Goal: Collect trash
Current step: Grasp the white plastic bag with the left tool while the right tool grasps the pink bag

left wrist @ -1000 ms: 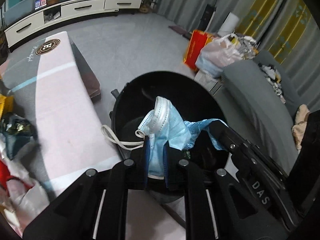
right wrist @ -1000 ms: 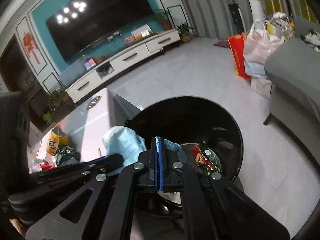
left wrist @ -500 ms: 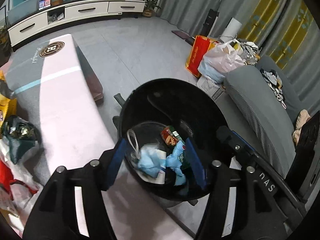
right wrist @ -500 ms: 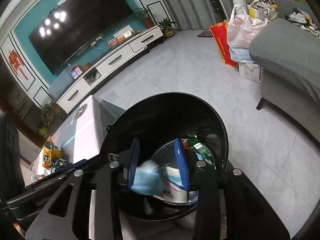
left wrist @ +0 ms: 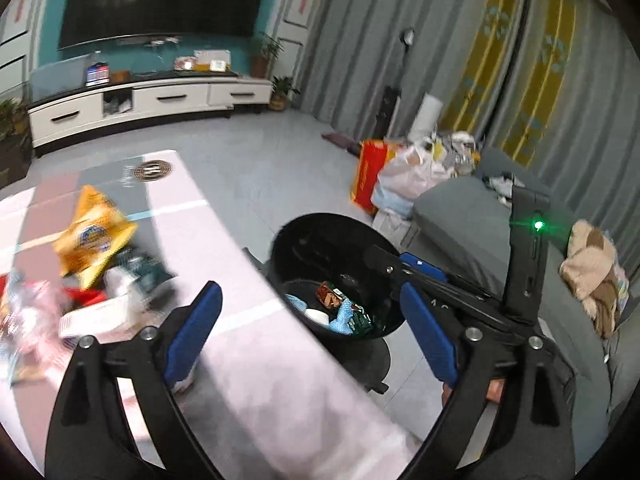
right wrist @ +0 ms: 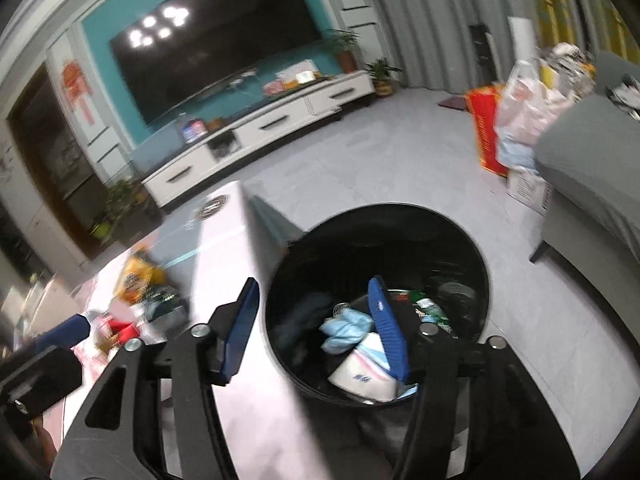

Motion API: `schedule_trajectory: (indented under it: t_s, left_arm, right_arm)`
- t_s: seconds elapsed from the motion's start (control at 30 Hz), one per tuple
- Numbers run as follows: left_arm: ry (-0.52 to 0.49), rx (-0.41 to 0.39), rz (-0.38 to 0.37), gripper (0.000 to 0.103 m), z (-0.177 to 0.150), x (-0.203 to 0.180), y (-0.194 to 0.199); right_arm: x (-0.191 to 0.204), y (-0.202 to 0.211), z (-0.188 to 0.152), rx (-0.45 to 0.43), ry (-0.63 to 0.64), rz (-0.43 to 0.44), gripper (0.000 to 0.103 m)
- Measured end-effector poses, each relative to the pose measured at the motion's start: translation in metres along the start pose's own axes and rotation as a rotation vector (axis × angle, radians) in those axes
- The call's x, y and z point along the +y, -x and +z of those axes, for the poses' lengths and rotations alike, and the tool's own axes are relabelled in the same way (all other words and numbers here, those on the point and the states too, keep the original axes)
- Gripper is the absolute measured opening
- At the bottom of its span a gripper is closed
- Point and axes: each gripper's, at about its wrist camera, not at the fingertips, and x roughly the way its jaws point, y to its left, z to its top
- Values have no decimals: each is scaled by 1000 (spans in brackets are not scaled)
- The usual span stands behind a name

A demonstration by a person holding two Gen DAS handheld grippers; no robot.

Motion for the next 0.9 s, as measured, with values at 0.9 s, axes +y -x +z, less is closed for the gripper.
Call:
schedule_trajectory:
  t_s: [0.9]
  left_arm:
    - [662,-7,497,95,-130,290,167]
  right_arm:
    - [245,4,-122,68,828,230,67]
